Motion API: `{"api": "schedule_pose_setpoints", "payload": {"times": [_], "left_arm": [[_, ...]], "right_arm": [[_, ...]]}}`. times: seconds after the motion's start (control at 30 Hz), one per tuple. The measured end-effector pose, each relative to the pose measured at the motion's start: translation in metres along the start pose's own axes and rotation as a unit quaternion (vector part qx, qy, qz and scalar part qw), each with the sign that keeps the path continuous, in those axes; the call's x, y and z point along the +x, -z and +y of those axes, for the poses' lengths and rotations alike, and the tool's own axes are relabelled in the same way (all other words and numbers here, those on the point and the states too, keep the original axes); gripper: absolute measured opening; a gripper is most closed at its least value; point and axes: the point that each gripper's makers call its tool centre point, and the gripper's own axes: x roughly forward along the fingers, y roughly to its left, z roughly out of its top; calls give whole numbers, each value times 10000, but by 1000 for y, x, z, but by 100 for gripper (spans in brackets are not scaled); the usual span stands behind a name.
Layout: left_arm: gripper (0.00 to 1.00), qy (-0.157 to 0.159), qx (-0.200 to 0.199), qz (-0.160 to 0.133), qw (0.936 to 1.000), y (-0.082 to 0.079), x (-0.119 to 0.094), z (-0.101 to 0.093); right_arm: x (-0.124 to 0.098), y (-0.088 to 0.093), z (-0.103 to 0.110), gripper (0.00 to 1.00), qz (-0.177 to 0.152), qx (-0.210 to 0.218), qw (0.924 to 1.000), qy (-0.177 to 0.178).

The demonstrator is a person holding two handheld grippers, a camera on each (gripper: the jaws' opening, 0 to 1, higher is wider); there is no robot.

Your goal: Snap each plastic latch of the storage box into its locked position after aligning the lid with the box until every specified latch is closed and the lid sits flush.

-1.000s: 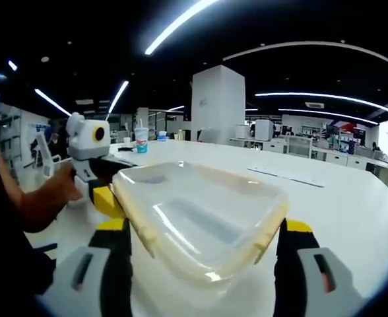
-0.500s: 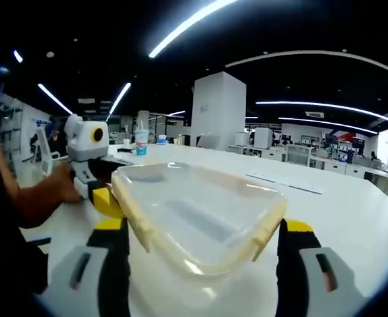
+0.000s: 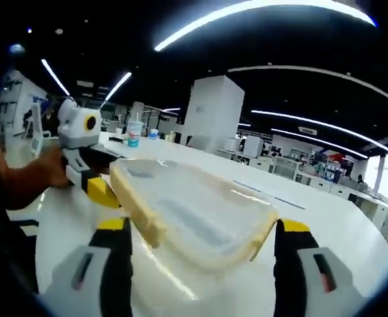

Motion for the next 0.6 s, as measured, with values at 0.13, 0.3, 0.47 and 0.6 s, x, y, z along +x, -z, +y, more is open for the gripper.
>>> {"api": "schedule_pose_setpoints", "payload": {"times": [0.13,0.3,0.47,0.6], "left_arm": [[48,-353,498,165,9980,4,-9,1],[78,-259,925,-117,9953,-7,-5,-7],[82,-12,427,13,9991,1,0,-4],[78,-206,560,16,9982,0,-1,5]], "right_arm": [[-13,-14,-8,93,-33,-888,9918,917],[-12,-18,-7,98,-150,-994,9905,940],[-14,-20,-3,100,-255,-947,9917,831],[-23,-24,-6,100,187,-2360,9598,1506]]}}
